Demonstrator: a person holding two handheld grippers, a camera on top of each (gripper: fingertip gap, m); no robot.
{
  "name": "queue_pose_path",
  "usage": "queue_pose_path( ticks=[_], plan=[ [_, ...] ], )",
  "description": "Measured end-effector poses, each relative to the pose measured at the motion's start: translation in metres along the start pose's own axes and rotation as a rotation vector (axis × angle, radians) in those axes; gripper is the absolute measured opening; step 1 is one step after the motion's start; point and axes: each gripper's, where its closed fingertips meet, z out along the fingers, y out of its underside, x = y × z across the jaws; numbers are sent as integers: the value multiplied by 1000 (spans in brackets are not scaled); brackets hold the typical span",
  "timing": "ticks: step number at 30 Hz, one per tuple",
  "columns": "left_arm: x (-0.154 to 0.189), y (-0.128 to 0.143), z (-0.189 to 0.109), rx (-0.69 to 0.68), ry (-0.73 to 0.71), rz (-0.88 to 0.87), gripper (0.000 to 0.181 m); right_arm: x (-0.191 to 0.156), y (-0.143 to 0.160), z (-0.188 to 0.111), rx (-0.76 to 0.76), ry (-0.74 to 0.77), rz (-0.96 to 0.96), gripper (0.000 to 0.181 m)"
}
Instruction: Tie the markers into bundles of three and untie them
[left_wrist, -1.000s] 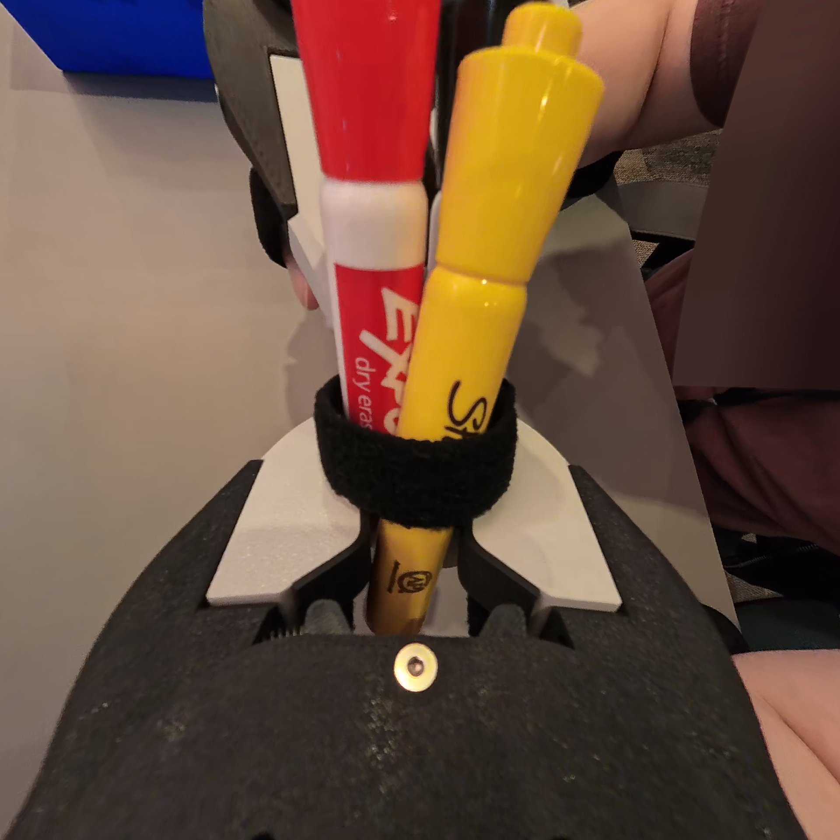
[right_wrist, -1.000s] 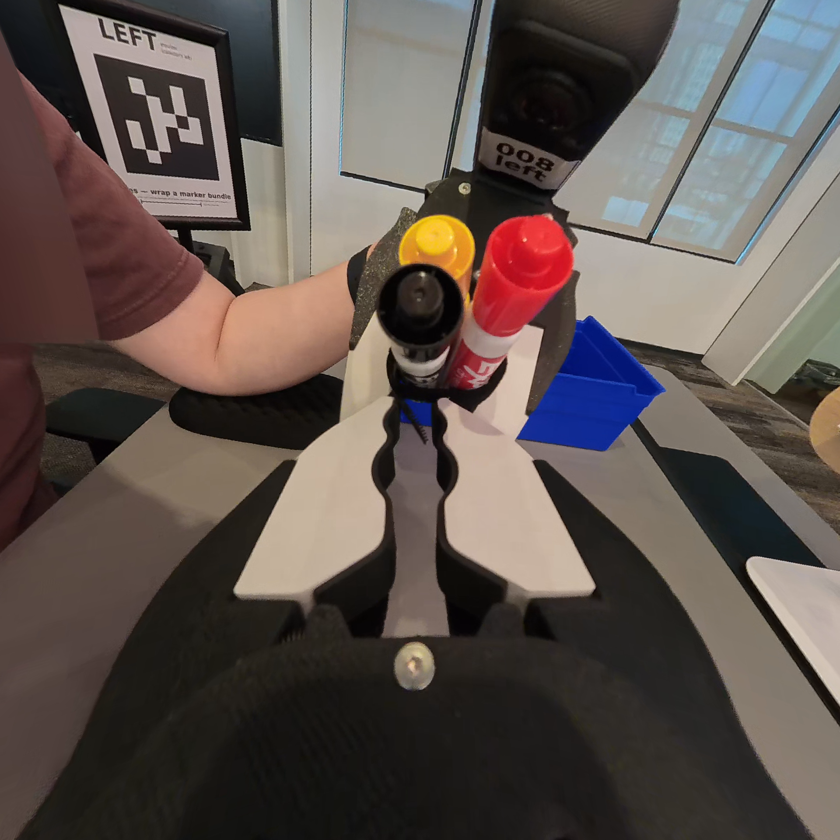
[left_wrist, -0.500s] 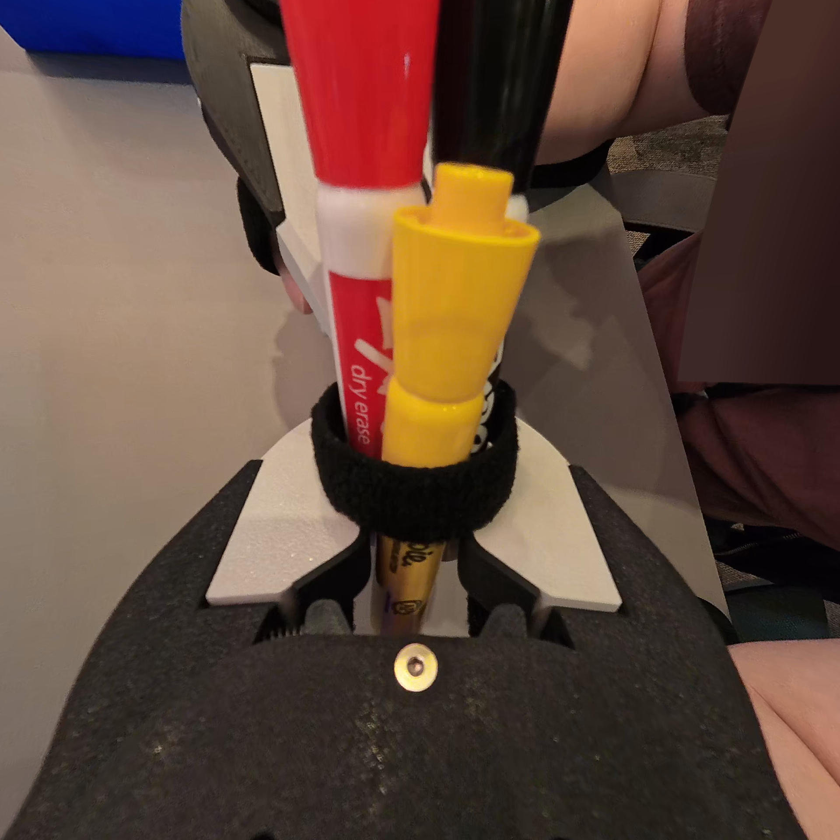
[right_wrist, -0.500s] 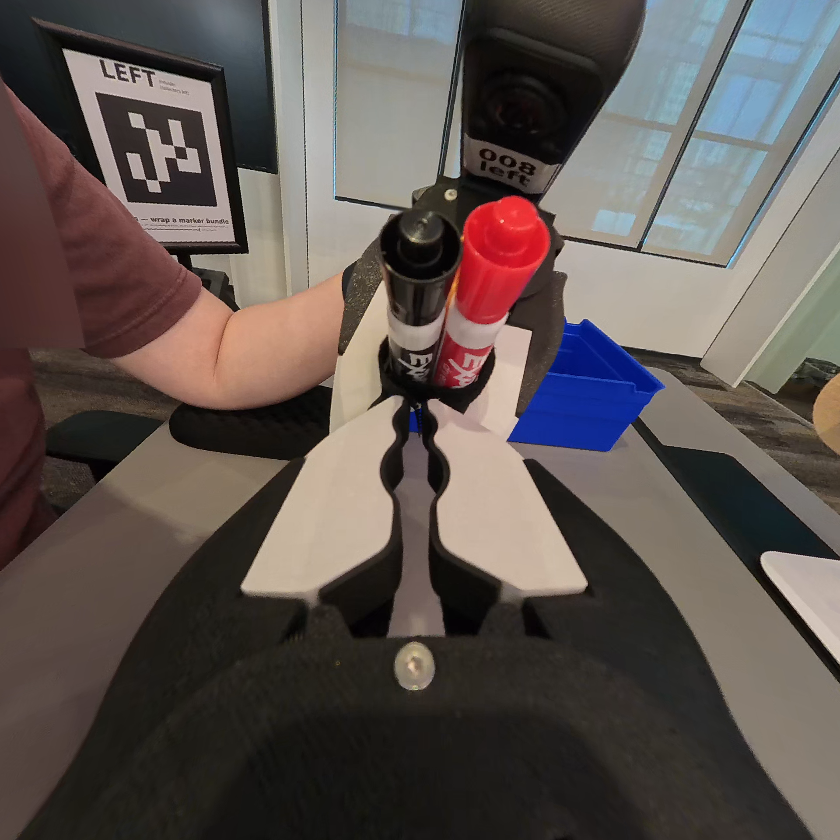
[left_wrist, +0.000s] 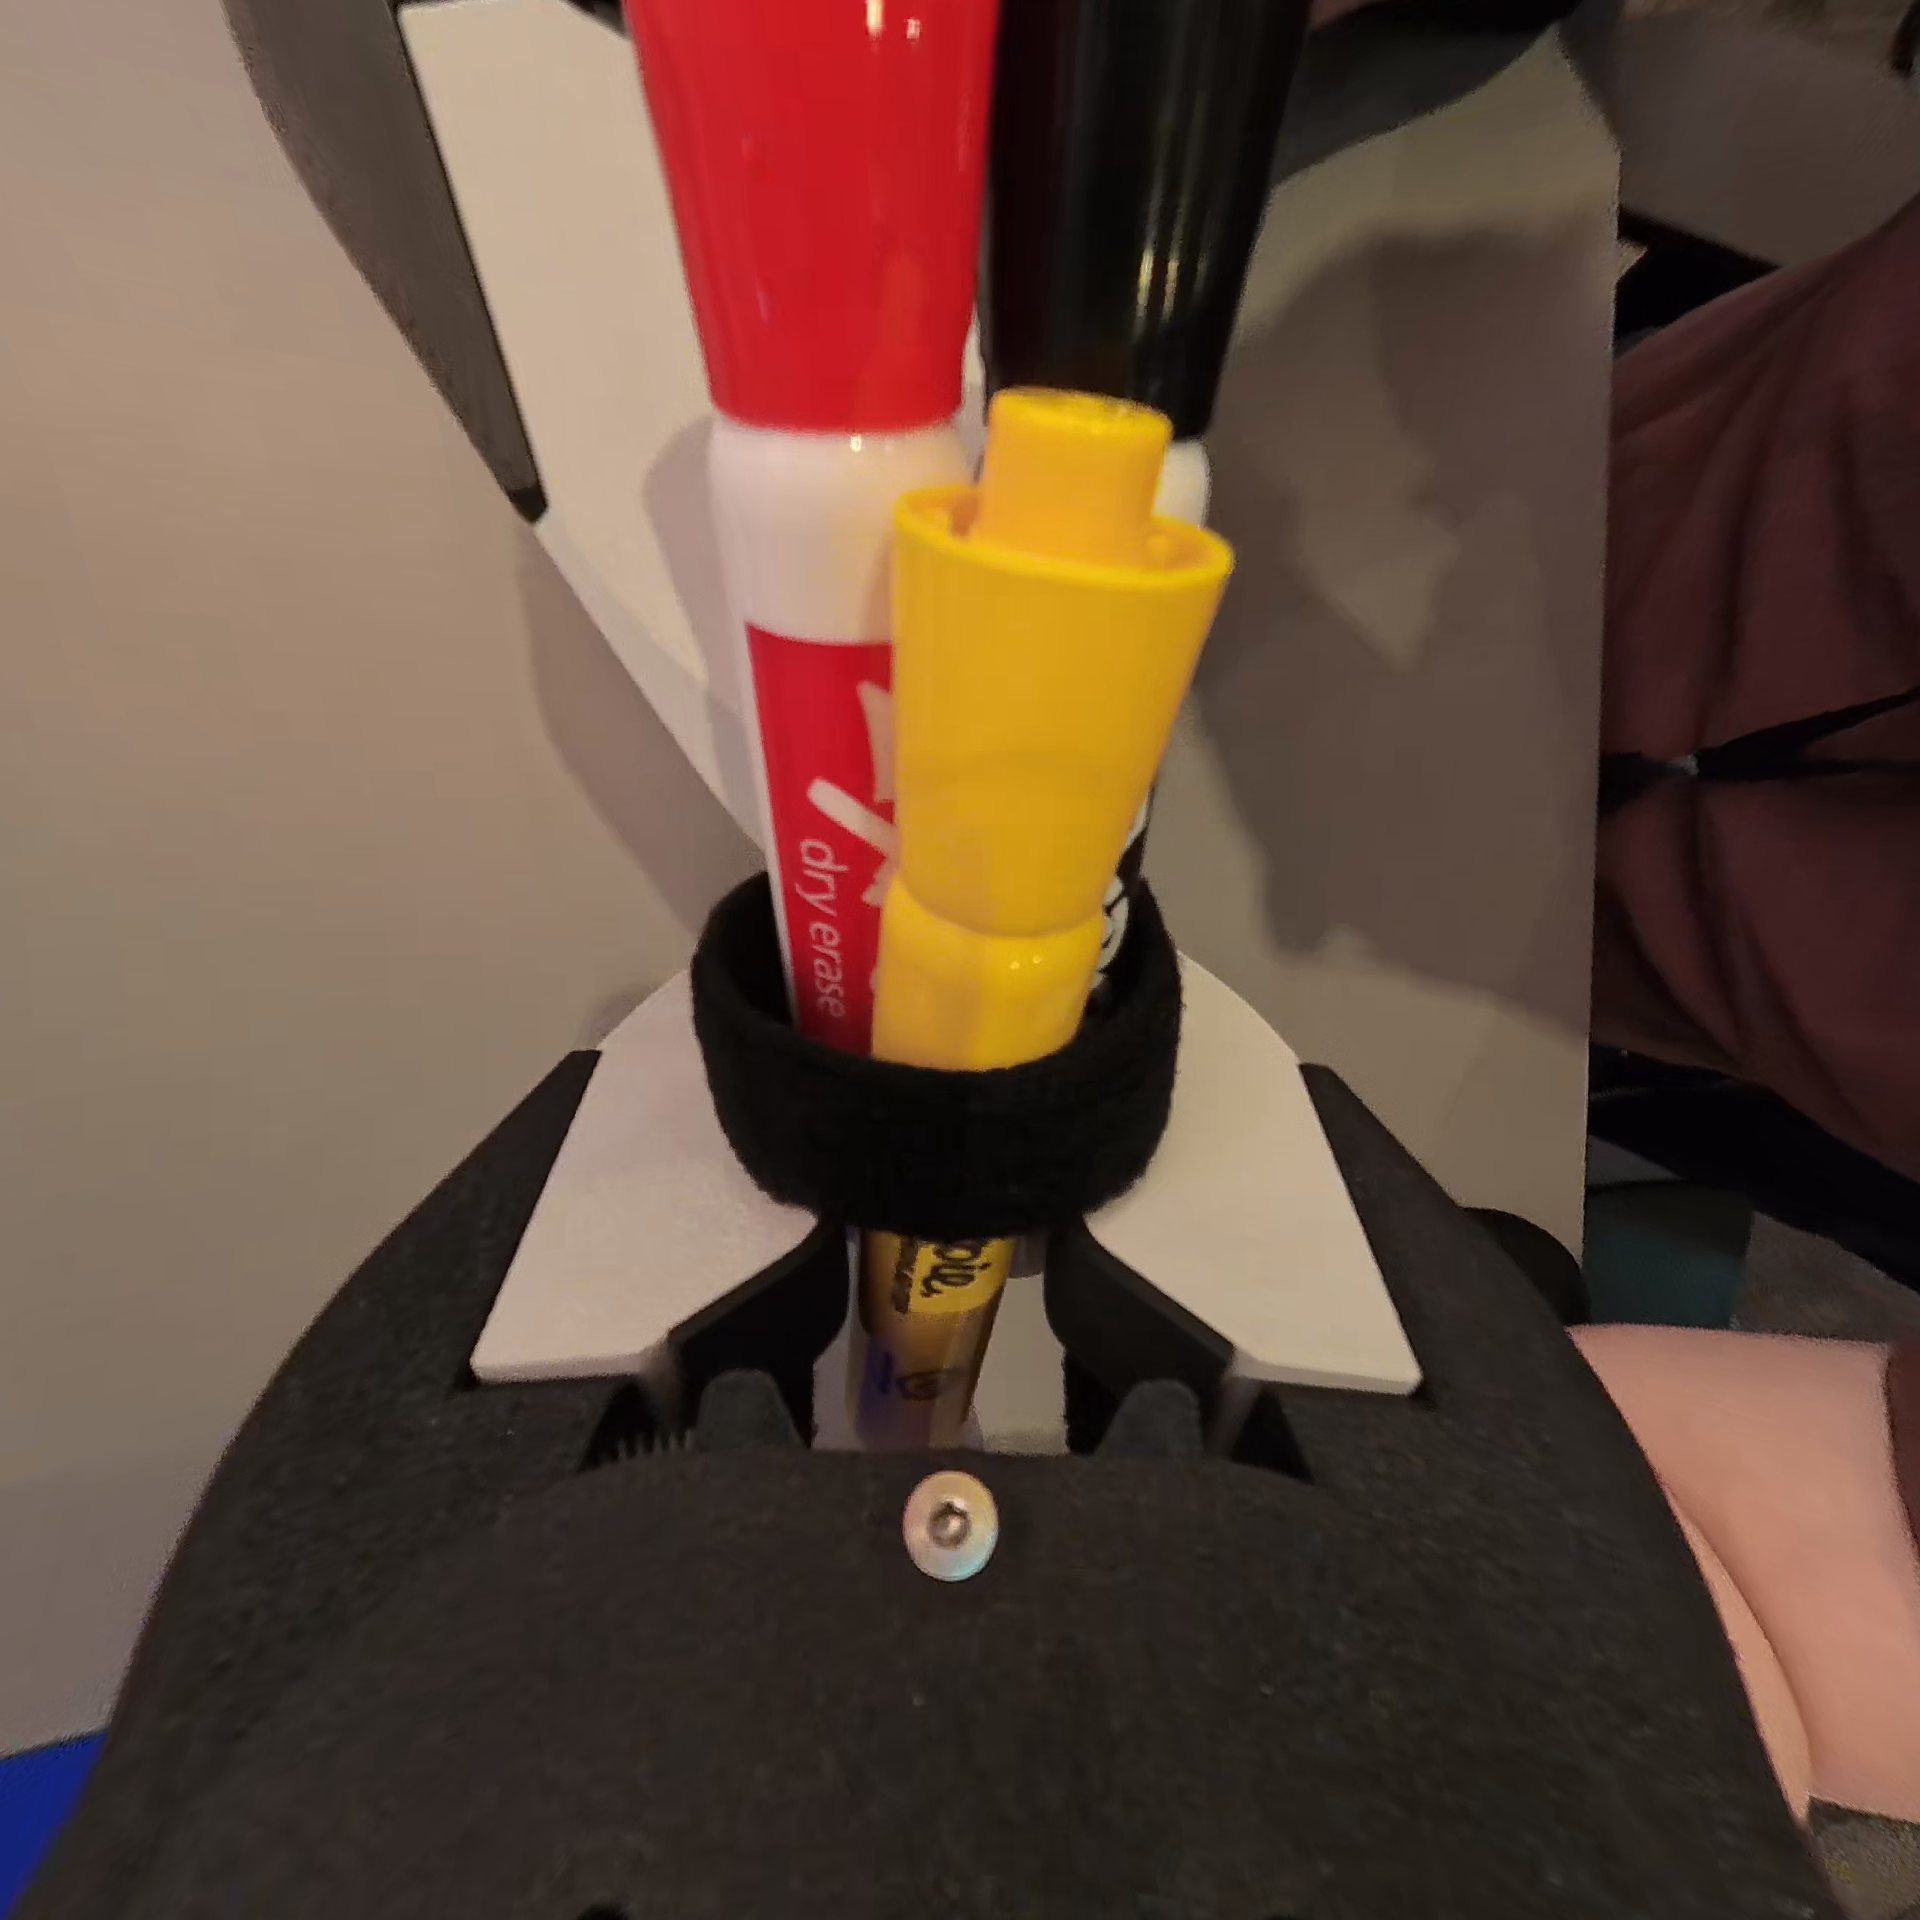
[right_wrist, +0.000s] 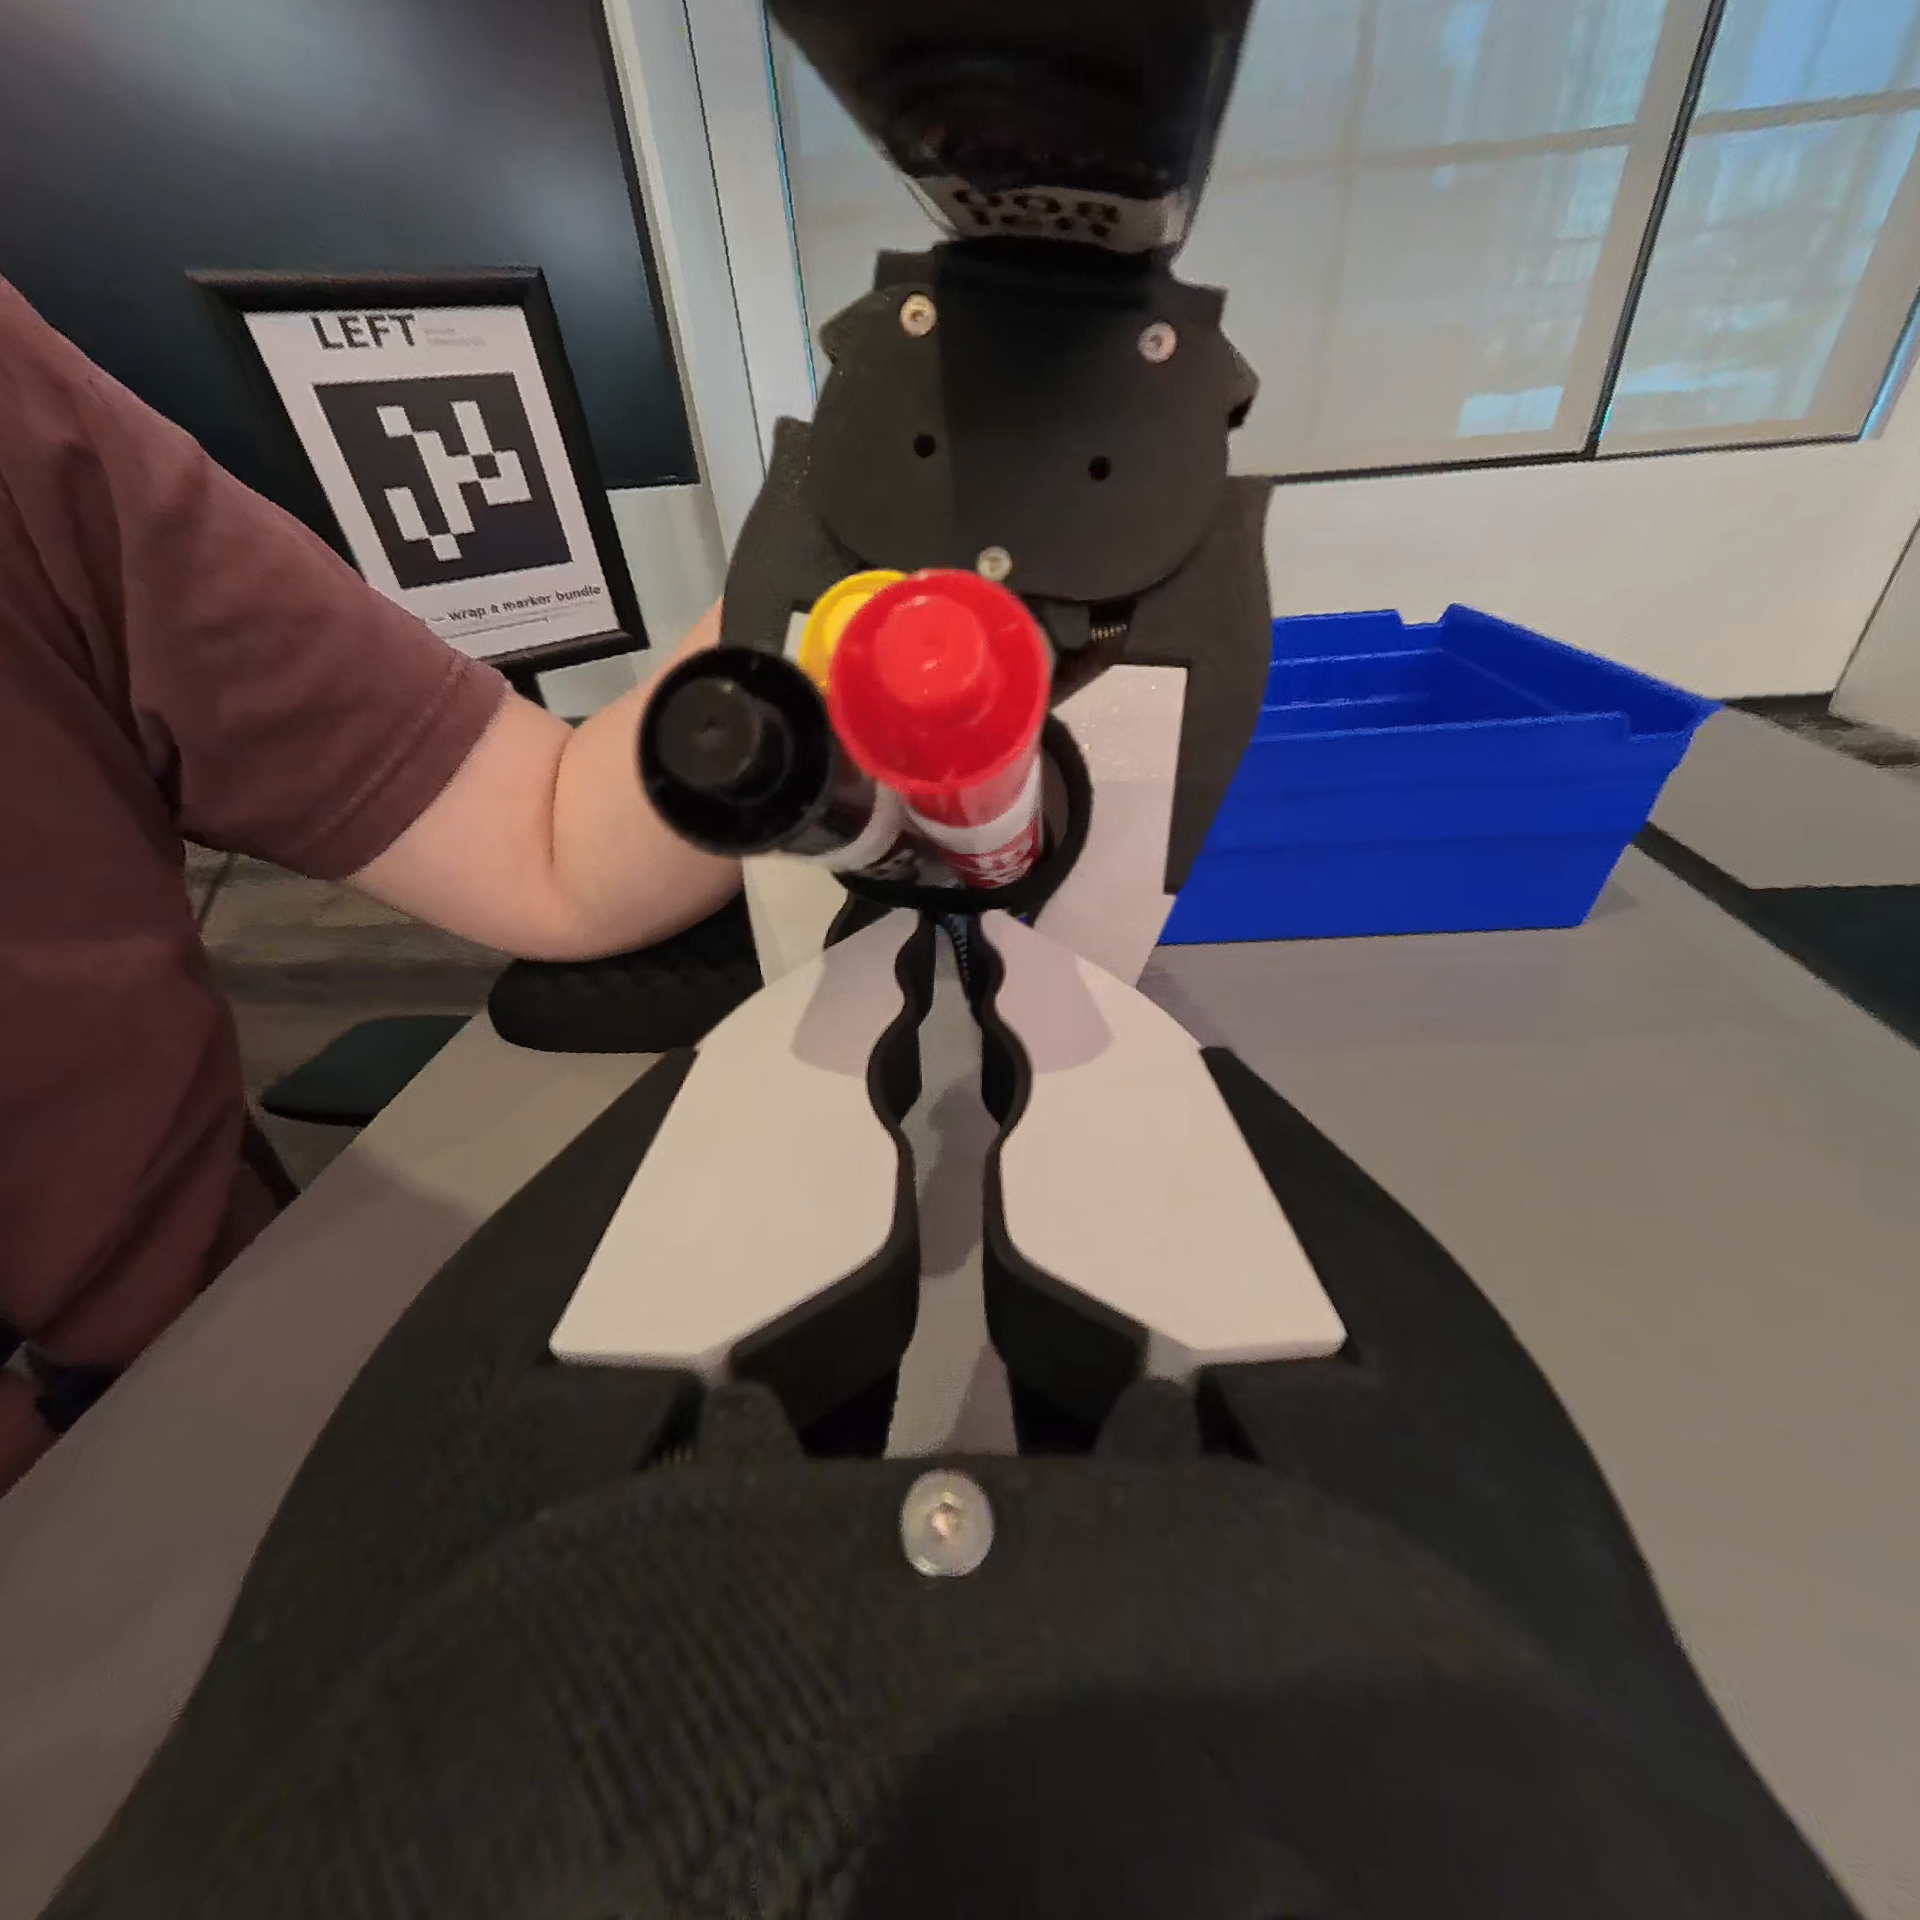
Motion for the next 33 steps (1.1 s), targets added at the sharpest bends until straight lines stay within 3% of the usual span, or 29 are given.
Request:
queue_pose_path(
  ticks=[15, 33],
  plan=[
    [-3, 2, 4, -17, 6, -54, 43, 7, 4, -1, 25, 8, 100, 11],
    [-5, 8, 8, -39, 41, -156, 43, 17, 9, 0, -21, 133, 0, 24]
  ],
)
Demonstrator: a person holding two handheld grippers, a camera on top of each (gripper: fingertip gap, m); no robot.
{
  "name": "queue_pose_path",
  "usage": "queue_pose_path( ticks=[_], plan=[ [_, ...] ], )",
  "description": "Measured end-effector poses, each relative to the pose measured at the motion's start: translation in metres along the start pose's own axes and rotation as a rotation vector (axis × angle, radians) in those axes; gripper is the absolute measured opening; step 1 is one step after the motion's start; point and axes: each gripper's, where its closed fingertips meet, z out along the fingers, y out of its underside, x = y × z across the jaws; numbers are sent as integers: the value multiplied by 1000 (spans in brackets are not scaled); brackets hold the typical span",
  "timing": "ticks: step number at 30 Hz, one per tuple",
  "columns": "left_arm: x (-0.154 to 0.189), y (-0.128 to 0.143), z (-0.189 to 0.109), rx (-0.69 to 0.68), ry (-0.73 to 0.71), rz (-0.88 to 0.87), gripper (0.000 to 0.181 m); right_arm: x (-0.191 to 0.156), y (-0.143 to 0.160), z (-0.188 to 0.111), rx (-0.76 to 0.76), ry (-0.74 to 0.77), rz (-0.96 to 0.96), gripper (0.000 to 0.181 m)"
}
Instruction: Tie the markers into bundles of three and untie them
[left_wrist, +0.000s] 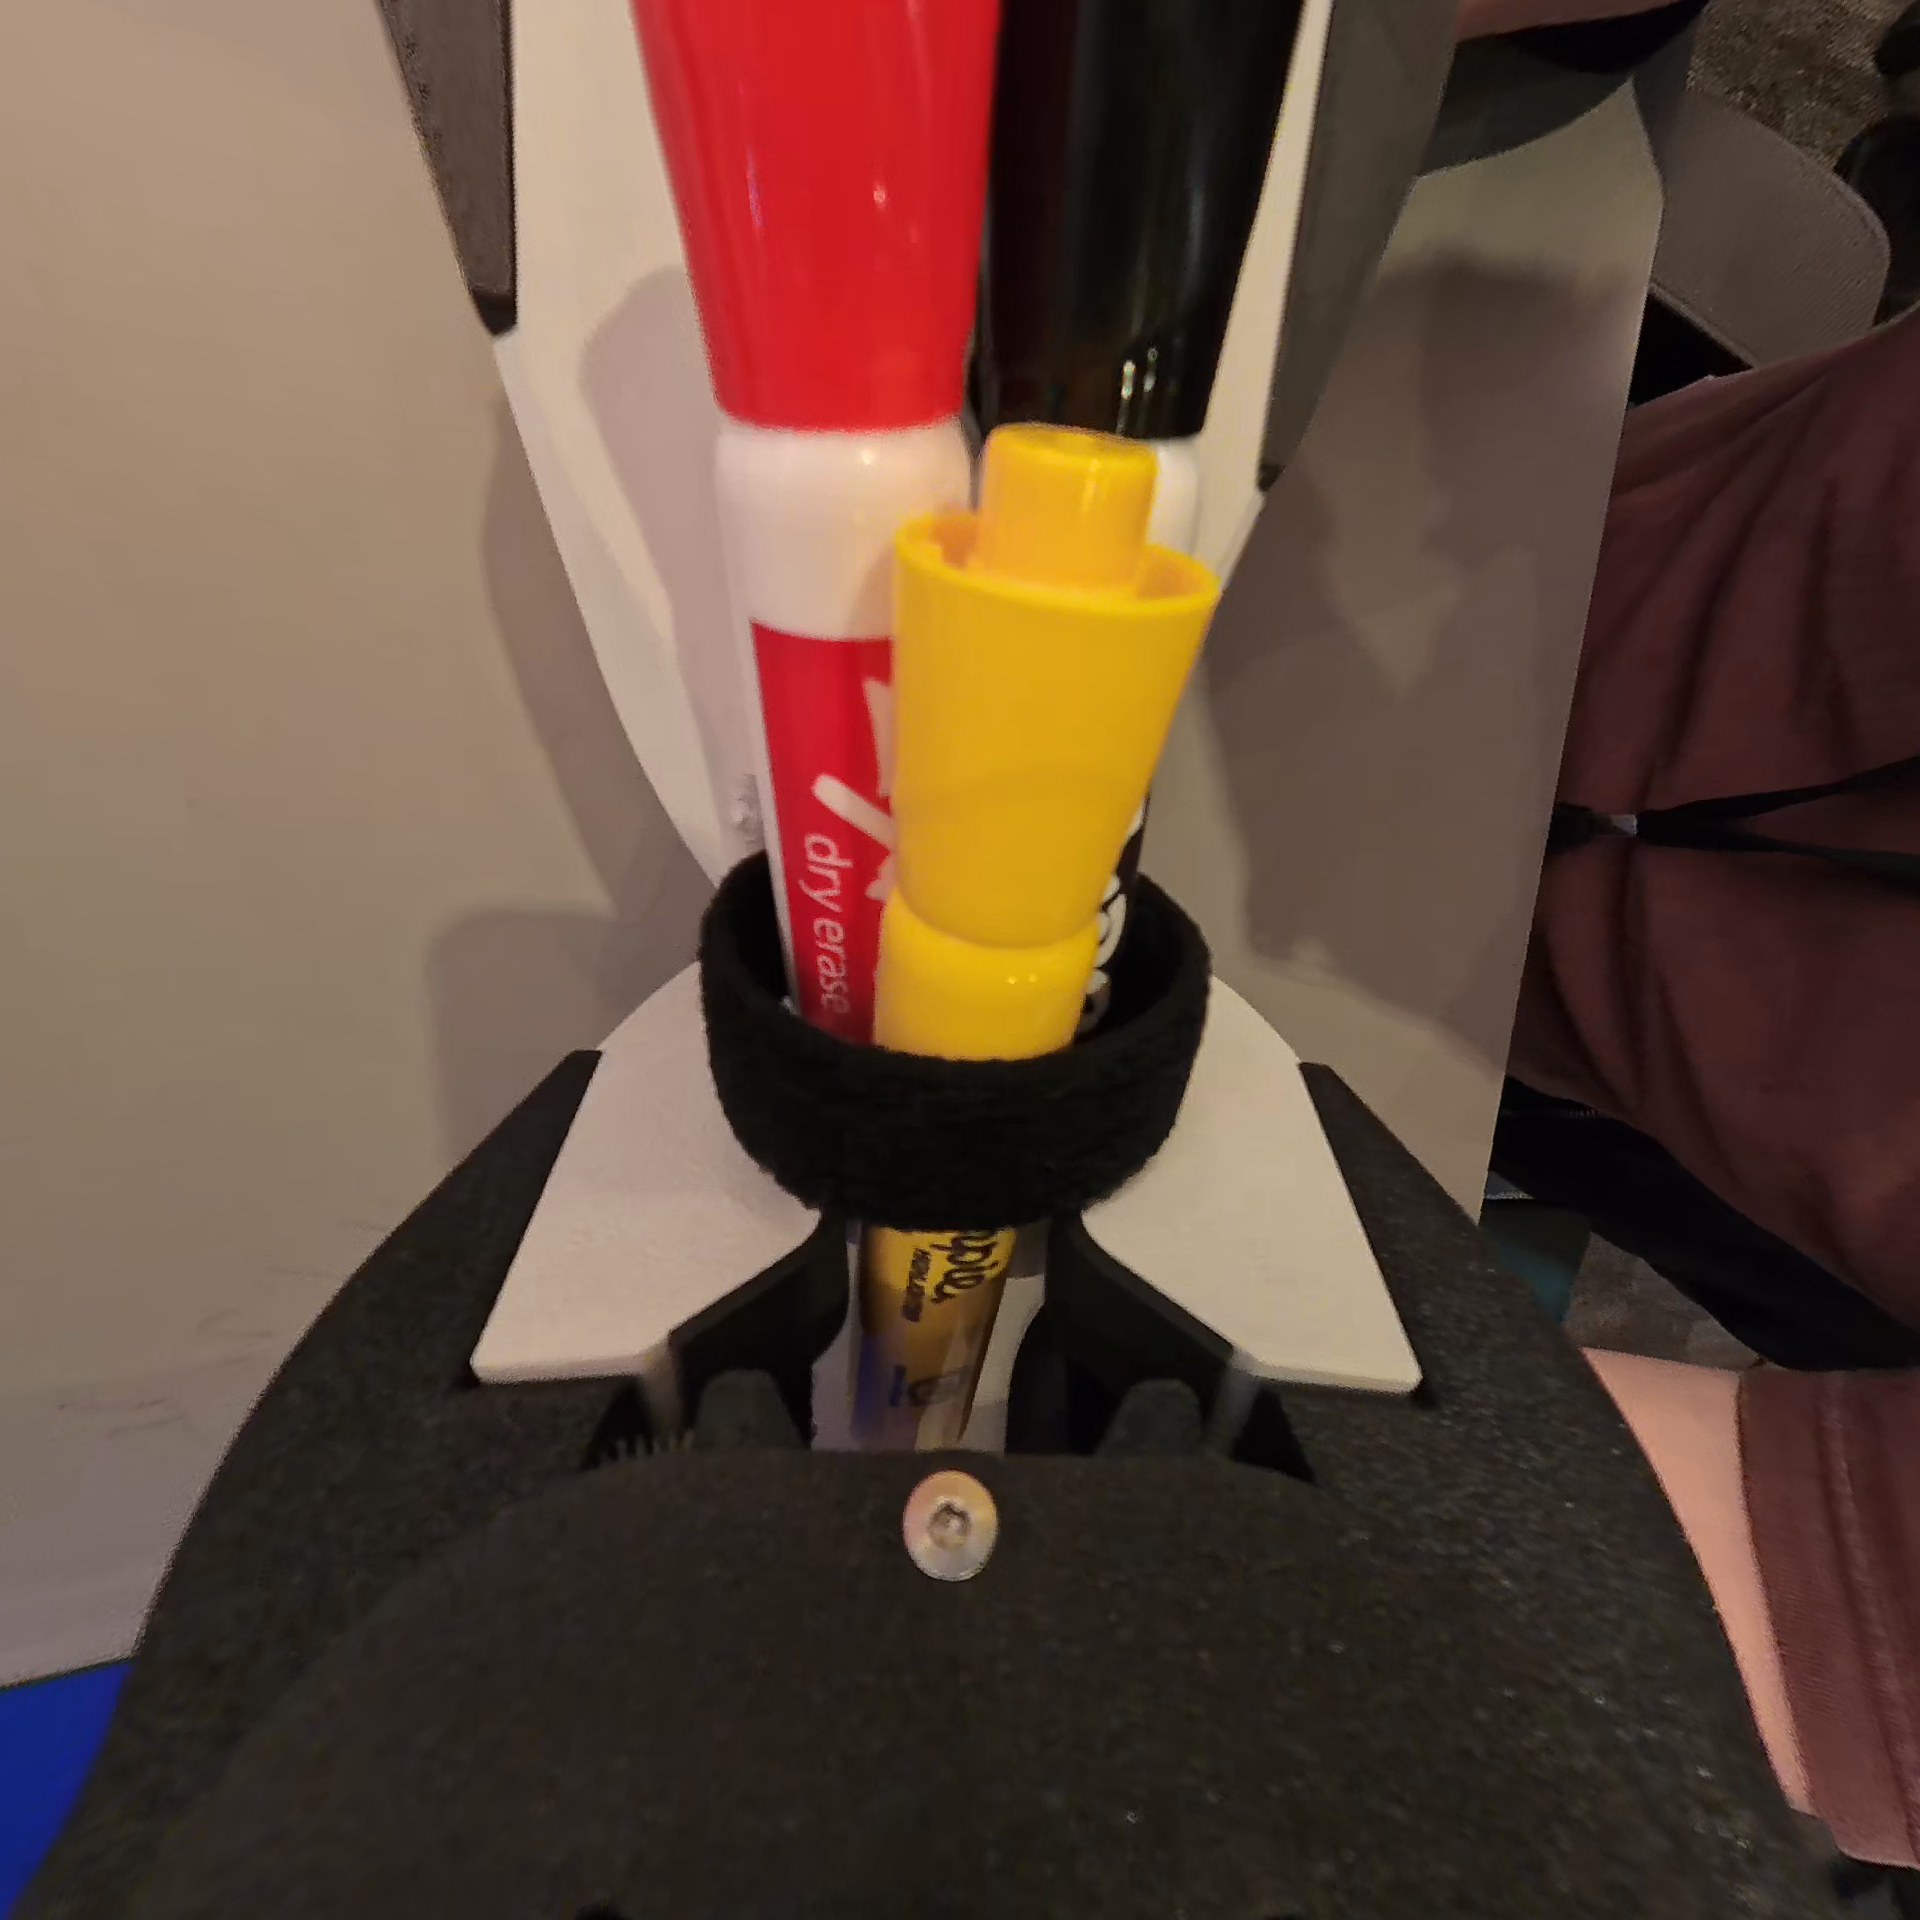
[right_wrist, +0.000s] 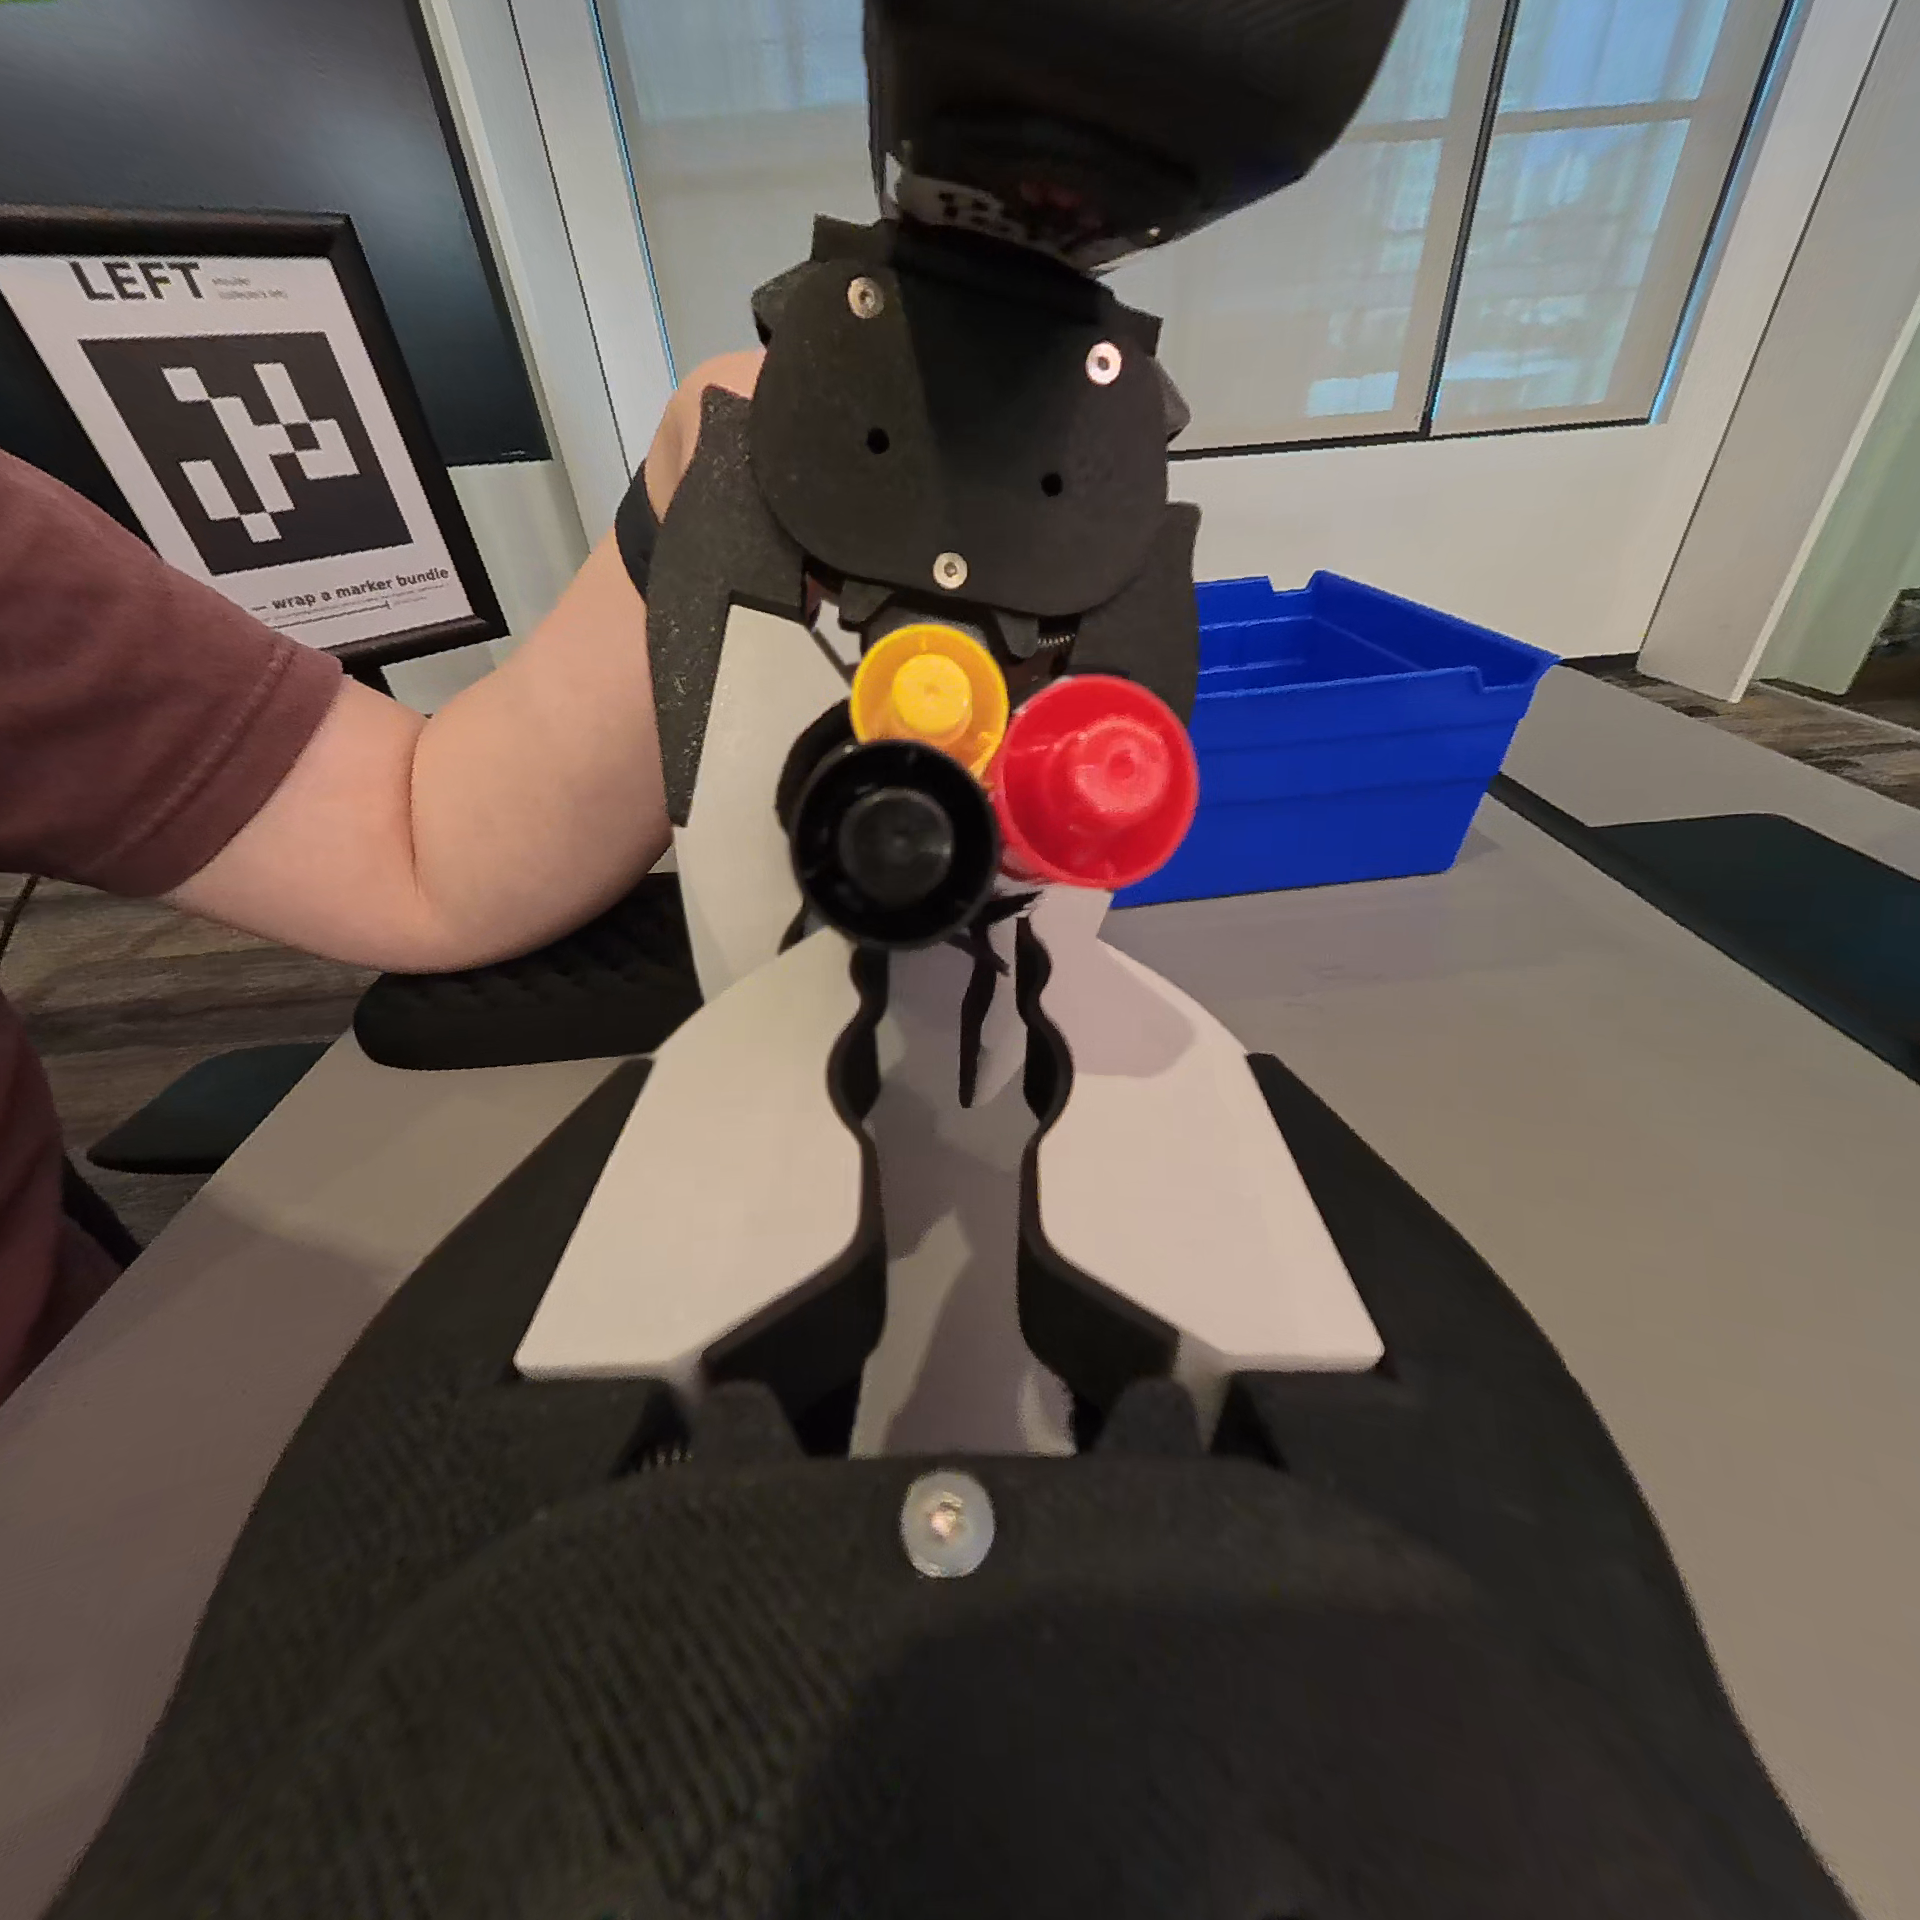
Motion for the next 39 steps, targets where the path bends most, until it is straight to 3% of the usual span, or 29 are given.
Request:
queue_pose_path(
  ticks=[9, 15, 39],
  plan=[
    [-2, 0, -3, 15, -2, -8, 43, -5, 5, 2, -22, -37, -4, 31],
    [6, -2, -4, 32, 37, 20, 43, -9, 6, 0, -21, -85, -3, 26],
    [8, -1, -2, 17, 91, -65, 44, -4, 16, -1, -70, -64, -77, 30]
  ],
)
